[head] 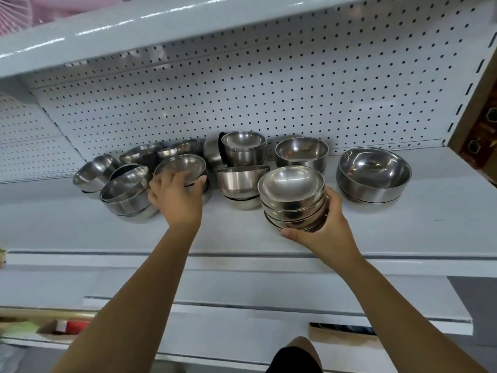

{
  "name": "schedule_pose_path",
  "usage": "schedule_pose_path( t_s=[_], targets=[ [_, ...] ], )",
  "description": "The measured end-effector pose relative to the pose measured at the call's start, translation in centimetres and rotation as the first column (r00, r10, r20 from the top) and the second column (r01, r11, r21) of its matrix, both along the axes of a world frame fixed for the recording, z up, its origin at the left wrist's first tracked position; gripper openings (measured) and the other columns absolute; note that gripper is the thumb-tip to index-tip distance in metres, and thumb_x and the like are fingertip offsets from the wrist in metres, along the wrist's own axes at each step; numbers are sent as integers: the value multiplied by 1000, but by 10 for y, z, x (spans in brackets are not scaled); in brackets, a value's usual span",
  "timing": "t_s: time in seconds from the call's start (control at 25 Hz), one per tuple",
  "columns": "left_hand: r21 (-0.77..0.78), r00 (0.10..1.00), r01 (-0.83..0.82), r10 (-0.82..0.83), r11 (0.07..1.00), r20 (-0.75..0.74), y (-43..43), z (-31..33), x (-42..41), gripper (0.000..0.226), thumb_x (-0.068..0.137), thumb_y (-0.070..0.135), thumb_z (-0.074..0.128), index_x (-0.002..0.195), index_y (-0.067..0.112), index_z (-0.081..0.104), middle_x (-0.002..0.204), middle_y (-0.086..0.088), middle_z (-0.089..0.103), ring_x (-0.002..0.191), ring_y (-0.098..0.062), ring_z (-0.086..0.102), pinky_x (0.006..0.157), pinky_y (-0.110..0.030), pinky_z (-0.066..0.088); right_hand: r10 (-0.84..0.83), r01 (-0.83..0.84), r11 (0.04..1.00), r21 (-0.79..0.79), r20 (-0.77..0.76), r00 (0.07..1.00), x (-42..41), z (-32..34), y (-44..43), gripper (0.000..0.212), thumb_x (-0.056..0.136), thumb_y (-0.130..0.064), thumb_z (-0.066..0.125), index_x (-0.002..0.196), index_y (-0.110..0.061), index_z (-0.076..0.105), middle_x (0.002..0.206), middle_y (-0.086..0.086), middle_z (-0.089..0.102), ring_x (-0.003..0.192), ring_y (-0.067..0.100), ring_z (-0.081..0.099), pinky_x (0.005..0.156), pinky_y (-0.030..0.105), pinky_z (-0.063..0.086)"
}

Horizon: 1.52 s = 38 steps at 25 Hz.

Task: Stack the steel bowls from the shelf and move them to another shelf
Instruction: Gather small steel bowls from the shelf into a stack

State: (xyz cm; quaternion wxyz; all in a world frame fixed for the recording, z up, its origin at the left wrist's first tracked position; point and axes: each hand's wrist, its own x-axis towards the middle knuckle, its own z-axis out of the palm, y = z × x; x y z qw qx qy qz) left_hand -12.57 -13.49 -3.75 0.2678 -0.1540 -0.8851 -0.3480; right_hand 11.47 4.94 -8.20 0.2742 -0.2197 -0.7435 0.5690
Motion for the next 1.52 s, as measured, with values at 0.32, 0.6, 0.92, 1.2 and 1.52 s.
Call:
schedule_pose_path(
  t_s=[0.32, 0.6, 0.92, 1.2, 1.52],
  targets=[
    [102, 992, 17, -29, 995, 121, 6, 2, -4, 24, 92, 43, 70, 87, 21, 78, 94, 2, 72, 126, -23, 41, 106, -39, 15, -7, 7, 1000, 9, -2, 1000, 1, -1, 1, 123, 42, -58, 97, 144, -51, 29, 130, -30, 53, 126, 6, 56, 104, 27, 47],
    [164, 987, 48, -72, 985, 146, 2, 15, -7, 21, 93, 41, 69, 87, 23, 78, 83, 10, 63, 121, -17, 46, 111, -44, 21, 4, -3, 1000, 26, -6, 1000, 0, 0, 1, 122, 43, -59, 96, 145, -49, 28, 134, -22, 54, 127, 10, 55, 101, 26, 45],
    [317, 961, 272, -276, 909, -34, -3, 38, 10, 6, 87, 47, 72, 82, 44, 72, 82, 17, 68, 109, -26, 60, 107, -58, 36, 18, -17, 999, 31, -24, 1000, -1, 1, 1, 119, 46, -57, 96, 142, -52, 26, 138, -18, 52, 129, 12, 54, 102, 27, 46],
    [314, 773, 619, -629, 720, -80, 20, 72, 77, 14, 88, 21, 78, 86, 34, 76, 100, 14, 69, 109, -10, 57, 92, -26, 48, 25, -25, 999, 25, -27, 999, 1, -1, 2, 119, 43, -61, 96, 139, -59, 26, 131, -32, 52, 126, 4, 55, 103, 25, 47],
    [319, 552, 771, -828, 551, 96, 41, 53, 112, 4, 84, 20, 79, 81, 22, 80, 116, 8, 61, 112, -15, 58, 93, -19, 46, 28, -28, 999, 25, -26, 999, 1, -5, 5, 123, 42, -69, 96, 145, -54, 30, 138, -26, 57, 129, -3, 56, 107, 28, 50]
  ],
)
